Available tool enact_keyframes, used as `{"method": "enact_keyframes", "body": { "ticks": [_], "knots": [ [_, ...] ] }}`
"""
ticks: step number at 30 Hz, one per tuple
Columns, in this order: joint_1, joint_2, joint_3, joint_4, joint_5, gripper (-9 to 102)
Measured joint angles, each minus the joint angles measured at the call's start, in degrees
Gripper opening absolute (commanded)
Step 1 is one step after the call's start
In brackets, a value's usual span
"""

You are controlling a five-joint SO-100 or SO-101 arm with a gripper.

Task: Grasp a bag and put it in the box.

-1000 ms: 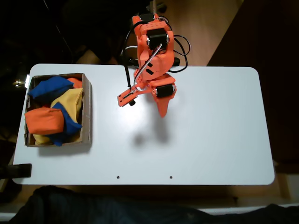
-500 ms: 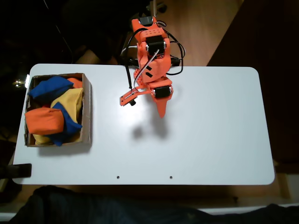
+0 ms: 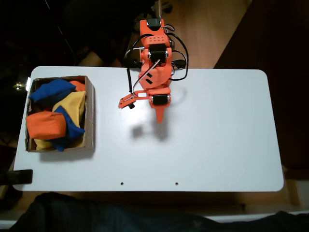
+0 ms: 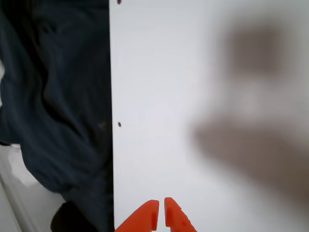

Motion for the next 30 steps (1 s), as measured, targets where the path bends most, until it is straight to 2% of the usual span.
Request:
{"method": "enact_keyframes", "body": {
  "ticks": [13,30],
  "knots": [
    [2.20,10.72,9.23,0.53,-2.64,0],
    [2.02,11.78,13.89,2.99,-2.46,0]
  ]
}}
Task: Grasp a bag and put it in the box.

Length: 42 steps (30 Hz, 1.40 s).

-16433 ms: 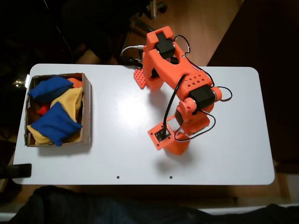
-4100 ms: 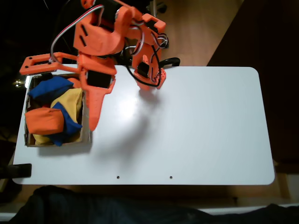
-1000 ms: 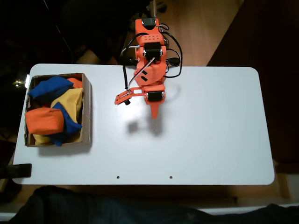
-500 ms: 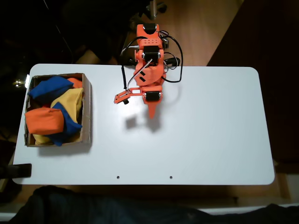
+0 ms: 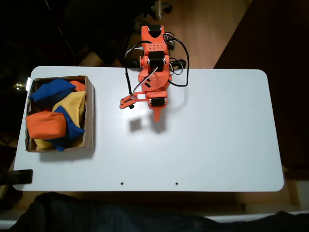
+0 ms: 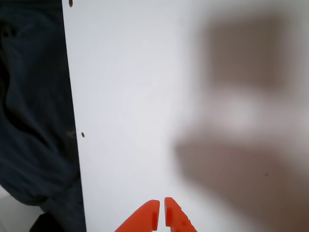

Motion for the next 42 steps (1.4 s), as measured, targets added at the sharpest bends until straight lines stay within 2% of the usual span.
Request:
{"method": "enact_keyframes", "body": {
  "ticks": [23,42],
  "knots": [
    [-2.20,0.00,0.00,6.94,1.49,0],
    [-0.88,0.00,0.00,6.94,2.55,0]
  ]
}}
